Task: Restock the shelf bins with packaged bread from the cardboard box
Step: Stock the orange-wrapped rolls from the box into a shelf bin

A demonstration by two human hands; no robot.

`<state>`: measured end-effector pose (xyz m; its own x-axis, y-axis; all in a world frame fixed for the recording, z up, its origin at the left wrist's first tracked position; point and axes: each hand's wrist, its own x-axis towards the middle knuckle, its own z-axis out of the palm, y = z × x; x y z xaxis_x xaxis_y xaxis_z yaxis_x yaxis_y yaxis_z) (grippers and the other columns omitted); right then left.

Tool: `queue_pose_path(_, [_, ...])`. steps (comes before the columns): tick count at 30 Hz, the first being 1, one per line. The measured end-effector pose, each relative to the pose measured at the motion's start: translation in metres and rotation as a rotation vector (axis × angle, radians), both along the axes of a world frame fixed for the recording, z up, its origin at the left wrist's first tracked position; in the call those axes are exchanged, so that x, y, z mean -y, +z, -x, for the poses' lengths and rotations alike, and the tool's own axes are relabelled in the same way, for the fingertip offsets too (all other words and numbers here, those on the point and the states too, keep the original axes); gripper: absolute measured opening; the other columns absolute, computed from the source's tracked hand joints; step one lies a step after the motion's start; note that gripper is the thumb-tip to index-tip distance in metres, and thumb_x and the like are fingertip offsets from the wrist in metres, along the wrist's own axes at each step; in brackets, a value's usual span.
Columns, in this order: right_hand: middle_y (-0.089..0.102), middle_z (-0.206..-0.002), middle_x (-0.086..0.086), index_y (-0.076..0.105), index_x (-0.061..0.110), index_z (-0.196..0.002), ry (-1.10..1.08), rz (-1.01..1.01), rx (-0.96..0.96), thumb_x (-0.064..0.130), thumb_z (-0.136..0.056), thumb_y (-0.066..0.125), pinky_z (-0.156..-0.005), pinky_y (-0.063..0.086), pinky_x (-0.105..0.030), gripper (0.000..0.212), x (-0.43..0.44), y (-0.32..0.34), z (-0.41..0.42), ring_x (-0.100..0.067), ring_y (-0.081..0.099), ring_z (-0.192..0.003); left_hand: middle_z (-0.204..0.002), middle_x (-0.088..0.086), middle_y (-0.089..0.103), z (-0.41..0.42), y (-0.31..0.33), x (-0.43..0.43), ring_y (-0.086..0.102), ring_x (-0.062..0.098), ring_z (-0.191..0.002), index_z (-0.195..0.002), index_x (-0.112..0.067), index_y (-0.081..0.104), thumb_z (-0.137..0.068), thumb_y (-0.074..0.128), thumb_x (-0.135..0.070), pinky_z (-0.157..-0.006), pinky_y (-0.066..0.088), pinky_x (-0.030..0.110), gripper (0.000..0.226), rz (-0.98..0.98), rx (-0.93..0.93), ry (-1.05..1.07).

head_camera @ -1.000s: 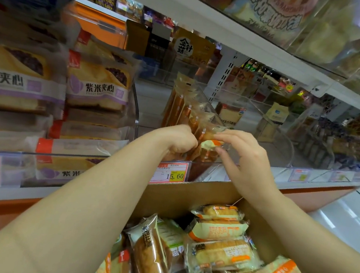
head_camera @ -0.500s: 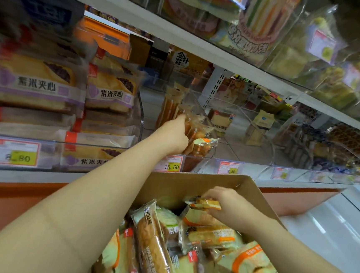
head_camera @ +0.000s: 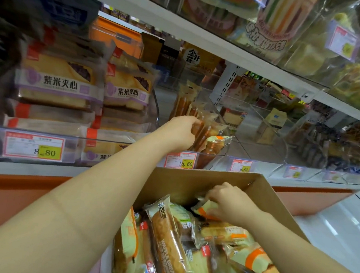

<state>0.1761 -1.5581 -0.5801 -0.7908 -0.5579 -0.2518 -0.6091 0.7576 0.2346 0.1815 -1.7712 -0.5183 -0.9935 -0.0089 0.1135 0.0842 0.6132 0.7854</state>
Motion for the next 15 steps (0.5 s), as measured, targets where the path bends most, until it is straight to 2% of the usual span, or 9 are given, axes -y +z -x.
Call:
queue_pose_path(3, [0.061,-0.107,0.013,0.059,0.035,-0.116,-0.099,0.217,0.012,0.044,-0.085,0.063,-0.08,0.045,-0.025,0.032,-0.017,0.029,-0.008,-0.009,0.051,-0.103,-0.14,0.003,0.049,-0.009,0.007,-0.003,0.051,0.02,-0.124,-0.14,-0.024,0.043,-0.097,0.047,-0.008,-0.085,0.042,0.02,0.047,-0.001,-0.044,0.003])
queue_pose_path(6, [0.065,-0.087,0.007,0.06,0.037,-0.105,-0.172,0.518,0.044,0.039,-0.083,0.068,-0.07,0.05,-0.025,0.024,-0.028,0.066,-0.03,-0.011,0.061,-0.082,-0.128,-0.003,0.057,-0.025,0.018,-0.009,0.053,0.009,-0.101,-0.131,-0.023,0.052,-0.096,0.048,-0.01,-0.069,0.038,0.005,0.037,-0.014,-0.094,-0.017])
queue_pose_path(7, [0.066,-0.087,0.004,0.06,0.037,-0.102,-0.166,0.618,0.048,0.035,-0.083,0.07,-0.07,0.051,-0.024,0.022,-0.029,0.078,-0.038,-0.012,0.062,-0.08,-0.124,-0.004,0.058,-0.032,0.021,-0.011,0.051,0.006,-0.097,-0.128,-0.023,0.054,-0.096,0.049,-0.011,-0.066,0.037,0.004,0.034,-0.008,-0.103,-0.035])
queue_pose_path(10, [0.068,-0.096,0.011,0.057,0.045,-0.1,-0.079,0.799,0.057,0.023,-0.08,0.073,-0.074,0.053,-0.02,0.034,-0.031,0.104,-0.062,-0.005,0.065,-0.084,-0.121,-0.006,0.06,-0.057,0.024,-0.016,0.051,0.004,-0.098,-0.121,-0.023,0.06,-0.096,0.052,-0.018,-0.081,0.04,0.014,0.026,0.035,-0.084,-0.135])
queue_pose_path(11, [0.067,-0.101,0.014,0.058,0.045,-0.102,-0.027,0.819,0.045,0.018,-0.079,0.074,-0.076,0.053,-0.019,0.04,-0.032,0.109,-0.069,-0.004,0.065,-0.088,-0.118,-0.008,0.06,-0.066,0.023,-0.015,0.052,0.004,-0.098,-0.119,-0.024,0.061,-0.096,0.052,-0.02,-0.082,0.04,0.015,0.025,0.04,-0.052,-0.172])
queue_pose_path(13, [0.064,-0.112,0.018,0.06,0.042,-0.105,0.11,0.825,-0.032,0.007,-0.076,0.076,-0.083,0.05,-0.014,0.048,-0.033,0.116,-0.081,-0.002,0.062,-0.101,-0.109,-0.014,0.059,-0.081,0.02,-0.011,0.055,0.0,-0.094,-0.116,-0.03,0.06,-0.096,0.053,-0.025,-0.077,0.044,0.015,0.021,0.001,0.027,-0.23])
queue_pose_path(15, [0.061,-0.118,0.017,0.065,0.029,-0.106,0.27,0.812,-0.118,-0.001,-0.073,0.076,-0.09,0.044,-0.01,0.046,-0.033,0.117,-0.09,0.004,0.056,-0.11,-0.111,-0.012,0.059,-0.093,0.016,-0.008,0.06,0.001,-0.094,-0.119,-0.031,0.056,-0.097,0.052,-0.028,-0.079,0.052,0.021,0.023,-0.133,0.131,-0.259])
